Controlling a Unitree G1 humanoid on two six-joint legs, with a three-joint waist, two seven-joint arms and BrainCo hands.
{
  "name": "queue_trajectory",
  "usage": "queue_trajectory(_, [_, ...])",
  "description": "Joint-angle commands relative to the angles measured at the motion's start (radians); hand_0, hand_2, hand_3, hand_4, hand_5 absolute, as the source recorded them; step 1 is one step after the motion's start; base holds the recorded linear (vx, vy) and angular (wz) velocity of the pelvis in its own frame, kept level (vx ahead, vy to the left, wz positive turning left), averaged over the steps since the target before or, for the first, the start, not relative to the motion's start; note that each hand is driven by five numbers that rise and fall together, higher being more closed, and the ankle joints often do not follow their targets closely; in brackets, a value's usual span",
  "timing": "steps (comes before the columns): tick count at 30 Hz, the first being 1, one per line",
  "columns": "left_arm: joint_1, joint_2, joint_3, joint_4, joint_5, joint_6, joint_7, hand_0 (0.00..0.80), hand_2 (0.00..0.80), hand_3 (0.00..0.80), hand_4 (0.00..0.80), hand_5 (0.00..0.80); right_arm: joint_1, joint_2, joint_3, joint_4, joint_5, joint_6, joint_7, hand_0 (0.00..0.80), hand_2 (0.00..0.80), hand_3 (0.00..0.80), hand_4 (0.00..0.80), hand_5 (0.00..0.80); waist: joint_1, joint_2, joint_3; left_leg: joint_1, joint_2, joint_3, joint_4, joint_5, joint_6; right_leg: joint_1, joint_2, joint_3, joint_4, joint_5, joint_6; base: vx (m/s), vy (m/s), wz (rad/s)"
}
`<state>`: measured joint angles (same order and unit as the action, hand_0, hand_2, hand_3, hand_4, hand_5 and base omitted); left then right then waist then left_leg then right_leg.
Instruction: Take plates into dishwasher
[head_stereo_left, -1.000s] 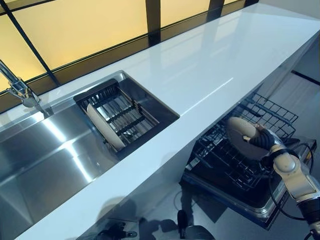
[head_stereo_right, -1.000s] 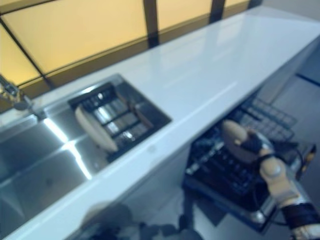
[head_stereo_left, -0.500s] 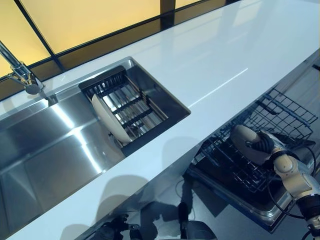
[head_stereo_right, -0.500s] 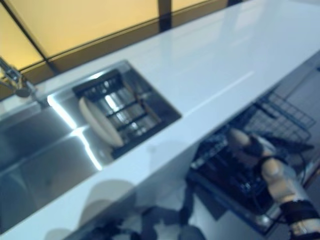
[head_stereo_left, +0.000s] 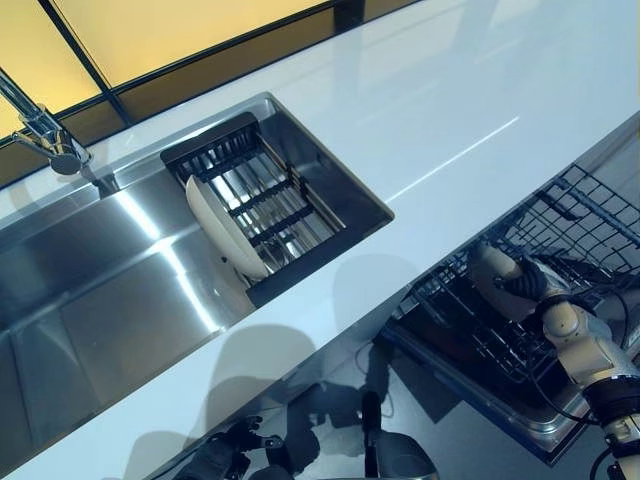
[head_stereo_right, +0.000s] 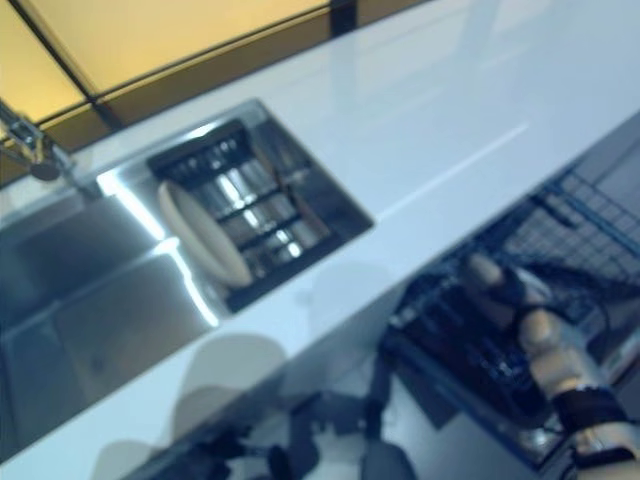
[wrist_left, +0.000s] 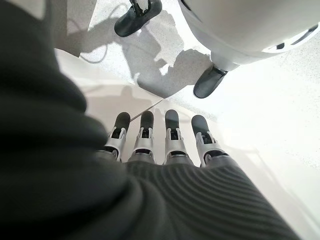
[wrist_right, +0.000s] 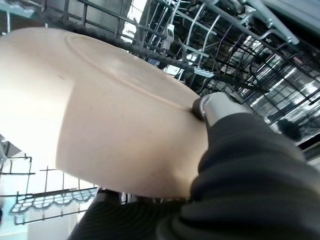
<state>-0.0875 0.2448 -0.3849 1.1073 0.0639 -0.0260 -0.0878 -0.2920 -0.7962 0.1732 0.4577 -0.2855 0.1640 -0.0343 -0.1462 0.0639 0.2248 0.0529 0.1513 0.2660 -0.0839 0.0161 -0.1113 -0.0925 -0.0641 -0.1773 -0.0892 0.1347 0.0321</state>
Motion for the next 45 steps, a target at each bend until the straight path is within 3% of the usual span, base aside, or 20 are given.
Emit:
queue_trajectory(1, [-0.077,0.058,-0.030,-0.014,-0.004,0.000,0.005,0.000,0.000,0.000,0.000,0.000,-0.080,0.057,0.054,0.042,-0.005,0.006,-0.035,0.800,0.800,0.800,0.800,0.800,0.014,-0.074,-0.024,-0.038,0.004,0.004,-0.001,0.045,0.013,0.013,-0.041,0.036,0.012,-0.036,0.051,-0.003,0.009,0.03])
queue_trajectory(45, [-0.104,0.048,-0.031,-0.023,0.022,0.020,0.002,0.000,0.000,0.000,0.000,0.000,-0.025,0.179,0.131,0.097,-0.086,0.008,-0.037,0.800,0.800,0.800,0.800,0.800,0.029,-0.081,-0.021,-0.046,0.008,-0.009,-0.002,0.049,0.021,0.013,-0.042,0.032,0.012,-0.034,0.053,-0.001,0.001,0.01])
